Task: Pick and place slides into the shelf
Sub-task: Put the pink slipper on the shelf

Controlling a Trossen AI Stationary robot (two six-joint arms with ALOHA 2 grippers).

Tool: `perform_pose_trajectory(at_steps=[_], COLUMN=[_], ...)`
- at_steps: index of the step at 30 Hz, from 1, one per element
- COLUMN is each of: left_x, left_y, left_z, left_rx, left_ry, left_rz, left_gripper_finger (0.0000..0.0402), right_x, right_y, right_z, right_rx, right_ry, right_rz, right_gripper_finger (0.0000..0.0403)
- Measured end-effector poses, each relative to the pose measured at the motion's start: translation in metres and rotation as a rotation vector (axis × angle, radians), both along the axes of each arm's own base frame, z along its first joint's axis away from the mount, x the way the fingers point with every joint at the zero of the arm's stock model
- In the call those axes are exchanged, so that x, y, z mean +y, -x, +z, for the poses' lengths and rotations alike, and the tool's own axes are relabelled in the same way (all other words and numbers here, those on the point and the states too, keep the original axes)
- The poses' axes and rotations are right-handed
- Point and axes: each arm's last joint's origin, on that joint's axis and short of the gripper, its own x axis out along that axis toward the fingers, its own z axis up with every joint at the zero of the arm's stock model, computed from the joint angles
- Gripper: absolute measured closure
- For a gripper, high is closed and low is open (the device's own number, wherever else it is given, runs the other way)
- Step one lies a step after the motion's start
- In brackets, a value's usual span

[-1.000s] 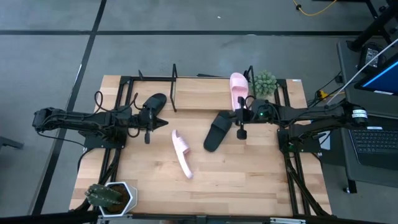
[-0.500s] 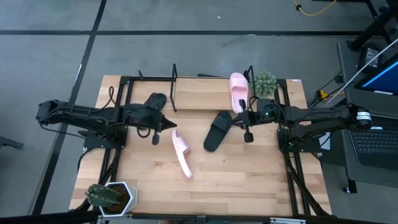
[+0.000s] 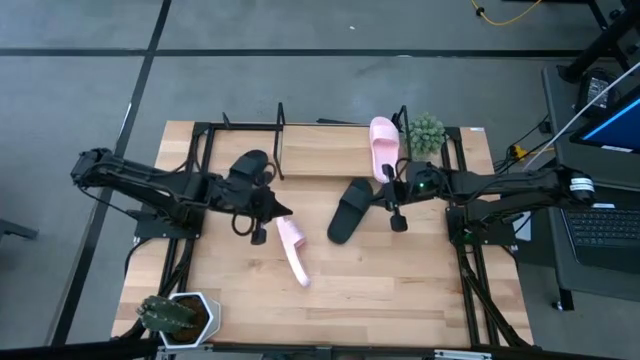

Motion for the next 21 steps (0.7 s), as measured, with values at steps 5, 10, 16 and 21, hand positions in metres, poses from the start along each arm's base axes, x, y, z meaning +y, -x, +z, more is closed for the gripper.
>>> perform_pose_trajectory(at_steps=[5, 10, 16, 21], left_x=[-0.009, -0.012, -0.012, -0.010], left_y=[-0.009, -0.013, -0.015, -0.018], left_z=[-0.001, -0.007, -0.008, -0.009], left_rx=[0.026, 0.048, 0.043, 0.030], left_ry=[-0.006, 0.018, 0.020, 0.015], left_rz=[-0.028, -0.019, 0.017, 0.079], left_gripper_finger=[0.0401, 0.0402, 0.0402, 0.0402], right_x=[0.000, 0.000, 0.003, 0.007], right_y=[-0.004, -0.001, 0.025, 0.053], right_z=[-0.003, 0.009, 0.030, 0.043], right_rx=[0.002, -0.080, -0.146, -0.161], right_ry=[0.000, 0.015, 0.047, 0.051], right_rz=[0.000, 0.002, 0.010, 0.012], right_gripper_finger=[0.0395, 0.0398, 0.0399, 0.0400])
